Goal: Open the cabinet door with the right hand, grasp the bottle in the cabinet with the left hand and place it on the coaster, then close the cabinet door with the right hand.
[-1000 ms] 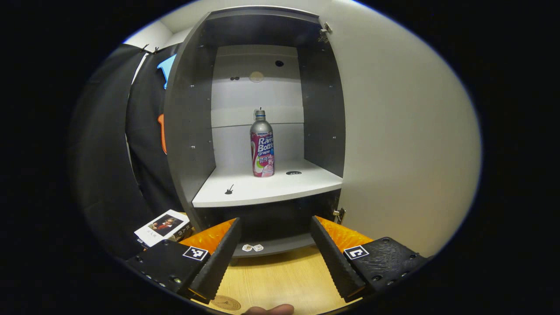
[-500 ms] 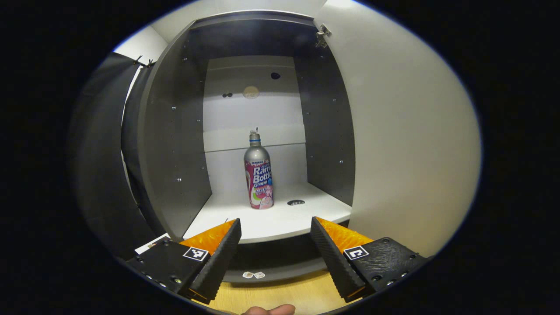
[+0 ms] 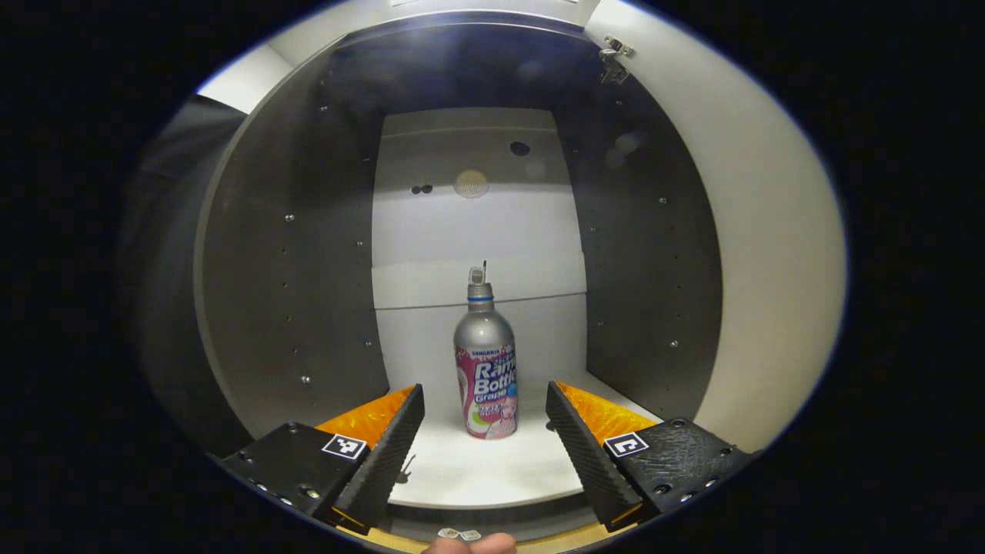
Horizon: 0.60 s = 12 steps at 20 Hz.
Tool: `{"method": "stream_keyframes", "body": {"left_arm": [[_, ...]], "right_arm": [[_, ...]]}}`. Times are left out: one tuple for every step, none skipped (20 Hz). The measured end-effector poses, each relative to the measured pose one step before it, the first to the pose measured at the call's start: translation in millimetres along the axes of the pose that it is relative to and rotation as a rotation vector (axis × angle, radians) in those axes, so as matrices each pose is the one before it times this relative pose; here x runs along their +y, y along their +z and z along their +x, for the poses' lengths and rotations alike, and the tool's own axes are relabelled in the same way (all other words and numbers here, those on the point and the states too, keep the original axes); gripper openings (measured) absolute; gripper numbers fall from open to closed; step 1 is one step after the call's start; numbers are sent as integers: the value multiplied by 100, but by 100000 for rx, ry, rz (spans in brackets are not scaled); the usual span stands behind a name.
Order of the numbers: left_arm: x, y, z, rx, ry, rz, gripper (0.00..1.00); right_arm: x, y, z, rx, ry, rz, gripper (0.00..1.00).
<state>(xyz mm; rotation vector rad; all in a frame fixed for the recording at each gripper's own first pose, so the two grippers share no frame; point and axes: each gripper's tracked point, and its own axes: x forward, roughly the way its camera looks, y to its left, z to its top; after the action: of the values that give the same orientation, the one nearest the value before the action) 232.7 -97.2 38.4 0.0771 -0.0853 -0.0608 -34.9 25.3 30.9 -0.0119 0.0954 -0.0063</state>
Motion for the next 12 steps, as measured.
{"method": "stream_keyframes", "body": {"left_arm": [[-69, 189, 827, -1074, 633, 749, 96], [14, 56, 894, -387, 623, 1577, 96], [-193, -68, 718, -136, 89, 1486, 96], [-138, -73, 671, -196, -14, 1455, 96], [-129, -15, 534, -328, 668, 1048, 96], [85, 69, 538, -350, 672, 194, 96], [284, -4, 513, -717, 1570, -68, 96], [351, -191, 560, 80, 1747, -329, 96], [191, -291, 712, 850, 396, -1403, 96], [162, -395, 608, 1237, 91, -1866, 96], [150, -509, 682, 1810, -91, -2043, 96], [-18, -493, 692, 1360, -392, -1393, 96]], "right_arm": [[-341, 1, -58, 45, -1235, 217, 81], [16, 20, -74, 221, 90, 126, 82], [267, -19, -10, 59, 817, -112, 82], [-93, -26, 149, -54, 330, -834, 81], [-11, 73, 2, -90, -19, -1699, 81], [-166, 74, -75, -126, -291, -2153, 81], [-128, 75, -47, 279, -142, -1209, 82], [27, 0, -10, 360, -39, 264, 82], [74, -55, 3, 250, 130, 769, 81], [97, -56, 47, 97, 447, 1078, 82], [90, 16, 16, 18, 279, 933, 81], [-169, 39, -7, -297, -315, 243, 81]]}}
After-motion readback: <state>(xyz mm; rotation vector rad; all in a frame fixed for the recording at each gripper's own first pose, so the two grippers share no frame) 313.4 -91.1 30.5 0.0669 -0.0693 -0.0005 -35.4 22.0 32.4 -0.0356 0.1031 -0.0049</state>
